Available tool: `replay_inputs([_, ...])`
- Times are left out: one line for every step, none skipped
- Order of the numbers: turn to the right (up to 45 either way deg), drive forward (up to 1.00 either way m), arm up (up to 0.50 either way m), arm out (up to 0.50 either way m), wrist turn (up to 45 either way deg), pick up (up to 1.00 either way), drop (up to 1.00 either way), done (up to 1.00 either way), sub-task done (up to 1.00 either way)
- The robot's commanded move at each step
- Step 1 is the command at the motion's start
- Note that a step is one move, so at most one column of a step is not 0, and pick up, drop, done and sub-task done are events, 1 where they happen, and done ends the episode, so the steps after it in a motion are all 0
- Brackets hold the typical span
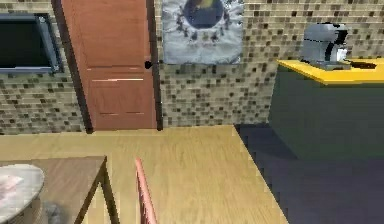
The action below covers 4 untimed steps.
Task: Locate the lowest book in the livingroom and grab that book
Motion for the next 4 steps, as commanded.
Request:
replay_inputs([-45.0,0.0,0.0,0.0,0.0,0.0,0.0,0.0,0.0])
replay_inputs([-45.0,0.0,0.0,0.0,0.0,0.0,0.0,0.0,0.0])
replay_inputs([-24.0,0.0,0.0,0.0,0.0,0.0,0.0,0.0,0.0])
replay_inputs([0.0,0.0,0.5,0.0,0.0,0.0,0.0,0.0,0.0])
